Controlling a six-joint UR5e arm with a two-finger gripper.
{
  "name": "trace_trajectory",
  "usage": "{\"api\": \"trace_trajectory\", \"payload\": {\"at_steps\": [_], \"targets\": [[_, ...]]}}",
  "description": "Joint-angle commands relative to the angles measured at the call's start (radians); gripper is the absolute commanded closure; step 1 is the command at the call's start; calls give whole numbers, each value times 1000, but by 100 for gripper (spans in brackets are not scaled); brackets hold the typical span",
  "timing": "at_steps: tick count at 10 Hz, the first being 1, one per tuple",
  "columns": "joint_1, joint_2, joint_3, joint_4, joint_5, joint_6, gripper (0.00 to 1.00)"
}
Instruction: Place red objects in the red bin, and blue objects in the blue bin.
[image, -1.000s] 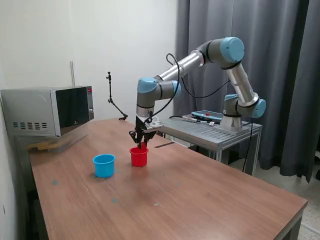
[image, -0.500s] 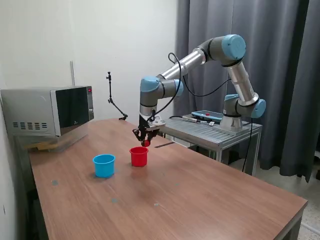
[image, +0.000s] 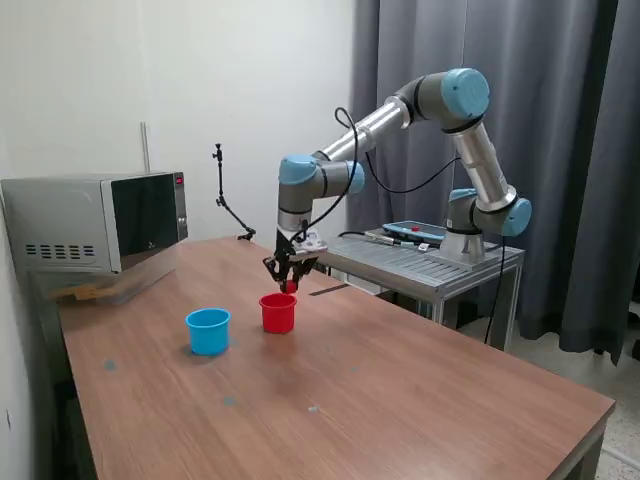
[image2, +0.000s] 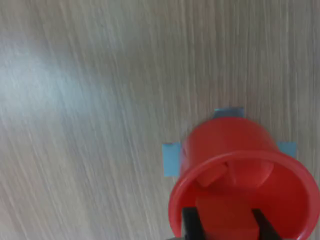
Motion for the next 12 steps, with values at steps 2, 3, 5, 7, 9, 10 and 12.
{"api": "trace_trajectory", "payload": {"at_steps": [2, 3, 5, 7, 9, 10, 12], "targets": [[-17, -1, -6, -11, 2, -16, 100], [-18, -1, -6, -12, 2, -24, 100], [-17, -1, -8, -16, 2, -24, 100], [-15, -1, -5, -16, 2, -24, 100], [-15, -1, 2, -16, 2, -24, 100], [-14, -1, 3, -16, 2, -22, 100], [-12, -1, 3, -16, 2, -22, 100]]}}
